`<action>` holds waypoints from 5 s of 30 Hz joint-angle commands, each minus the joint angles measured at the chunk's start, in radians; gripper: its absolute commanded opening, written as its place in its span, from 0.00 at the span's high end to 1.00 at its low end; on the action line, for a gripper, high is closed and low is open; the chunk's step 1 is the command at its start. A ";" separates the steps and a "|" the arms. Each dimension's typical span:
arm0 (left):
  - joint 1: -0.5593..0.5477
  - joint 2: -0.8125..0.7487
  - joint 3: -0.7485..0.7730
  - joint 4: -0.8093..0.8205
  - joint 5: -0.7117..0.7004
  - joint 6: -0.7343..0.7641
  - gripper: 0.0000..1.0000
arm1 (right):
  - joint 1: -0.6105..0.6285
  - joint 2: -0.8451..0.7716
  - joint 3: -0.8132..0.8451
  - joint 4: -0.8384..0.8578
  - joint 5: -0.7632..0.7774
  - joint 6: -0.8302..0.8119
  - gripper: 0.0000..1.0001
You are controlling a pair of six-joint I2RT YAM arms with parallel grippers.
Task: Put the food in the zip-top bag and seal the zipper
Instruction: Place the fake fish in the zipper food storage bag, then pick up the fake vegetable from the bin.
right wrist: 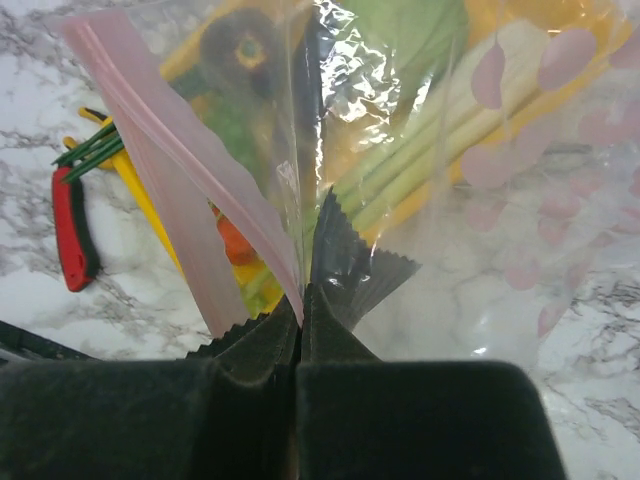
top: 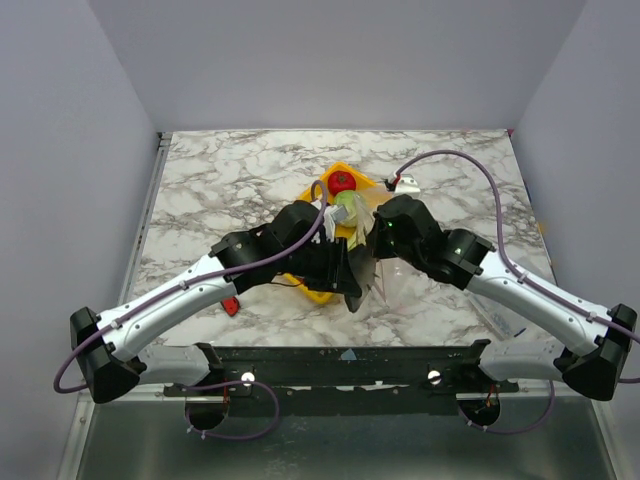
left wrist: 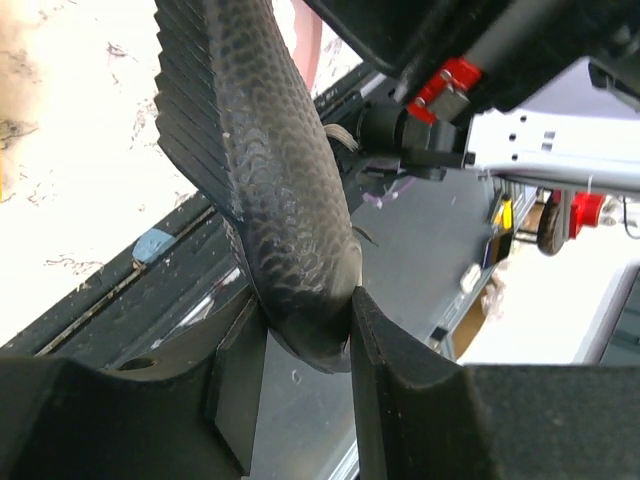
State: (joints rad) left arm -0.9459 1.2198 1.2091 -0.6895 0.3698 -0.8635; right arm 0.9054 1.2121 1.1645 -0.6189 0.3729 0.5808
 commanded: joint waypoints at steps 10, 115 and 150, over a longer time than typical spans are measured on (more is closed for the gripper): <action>-0.011 0.018 -0.033 0.136 -0.265 0.114 1.00 | 0.002 -0.065 0.042 -0.076 -0.027 0.189 0.99; 0.168 0.752 0.069 0.298 -0.313 0.432 0.31 | 0.001 -0.247 -0.106 -0.041 0.228 0.082 1.00; 0.170 0.131 0.037 -0.103 -0.110 0.504 1.00 | 0.001 -0.223 -0.091 -0.051 0.272 0.102 1.00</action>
State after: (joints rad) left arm -0.7727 1.4837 1.2709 -0.6636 0.2264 -0.3775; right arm 0.9043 0.9779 1.0443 -0.6674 0.6041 0.6773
